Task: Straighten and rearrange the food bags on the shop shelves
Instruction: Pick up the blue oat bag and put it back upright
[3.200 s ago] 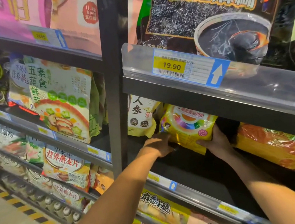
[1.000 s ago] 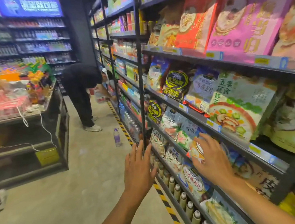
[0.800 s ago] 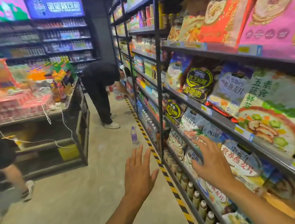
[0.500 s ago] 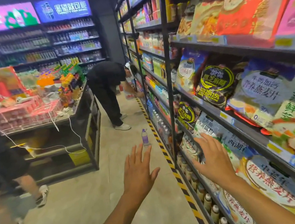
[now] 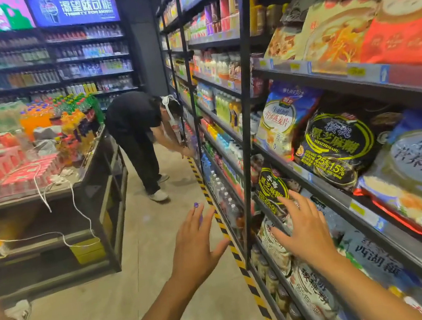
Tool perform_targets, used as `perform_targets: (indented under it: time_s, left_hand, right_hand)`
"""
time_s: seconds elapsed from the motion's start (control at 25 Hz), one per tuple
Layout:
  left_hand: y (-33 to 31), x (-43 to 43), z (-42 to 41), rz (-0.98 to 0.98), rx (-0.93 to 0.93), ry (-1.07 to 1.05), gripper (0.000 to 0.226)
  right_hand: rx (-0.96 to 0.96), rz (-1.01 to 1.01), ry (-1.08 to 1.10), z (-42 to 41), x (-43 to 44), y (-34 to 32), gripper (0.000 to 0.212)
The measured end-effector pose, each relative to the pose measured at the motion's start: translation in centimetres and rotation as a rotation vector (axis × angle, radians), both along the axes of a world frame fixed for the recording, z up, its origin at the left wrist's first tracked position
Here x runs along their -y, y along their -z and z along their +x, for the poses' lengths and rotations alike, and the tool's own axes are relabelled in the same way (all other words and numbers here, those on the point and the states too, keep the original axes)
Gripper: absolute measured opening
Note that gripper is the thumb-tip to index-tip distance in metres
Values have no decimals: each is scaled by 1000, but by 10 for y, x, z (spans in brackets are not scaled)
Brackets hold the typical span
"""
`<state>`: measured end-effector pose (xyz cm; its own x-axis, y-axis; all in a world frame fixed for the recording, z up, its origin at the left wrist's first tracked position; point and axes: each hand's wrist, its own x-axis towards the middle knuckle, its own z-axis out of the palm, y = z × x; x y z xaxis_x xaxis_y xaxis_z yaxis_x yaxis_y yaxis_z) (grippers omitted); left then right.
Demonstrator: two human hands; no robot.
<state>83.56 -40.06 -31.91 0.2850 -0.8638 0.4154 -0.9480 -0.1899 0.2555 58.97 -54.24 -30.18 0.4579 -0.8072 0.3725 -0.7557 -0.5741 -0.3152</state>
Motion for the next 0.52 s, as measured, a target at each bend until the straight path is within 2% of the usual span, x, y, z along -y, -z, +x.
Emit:
perform_targets:
  time_s: [0.28, 0.52]
  left_hand:
    - [-28, 114, 113, 1, -137, 300, 80]
    - [-34, 194, 148, 29, -303, 498, 80]
  right_hand:
    - [169, 83, 180, 72, 78, -22, 79]
    - [324, 142, 306, 90, 115, -21, 80]
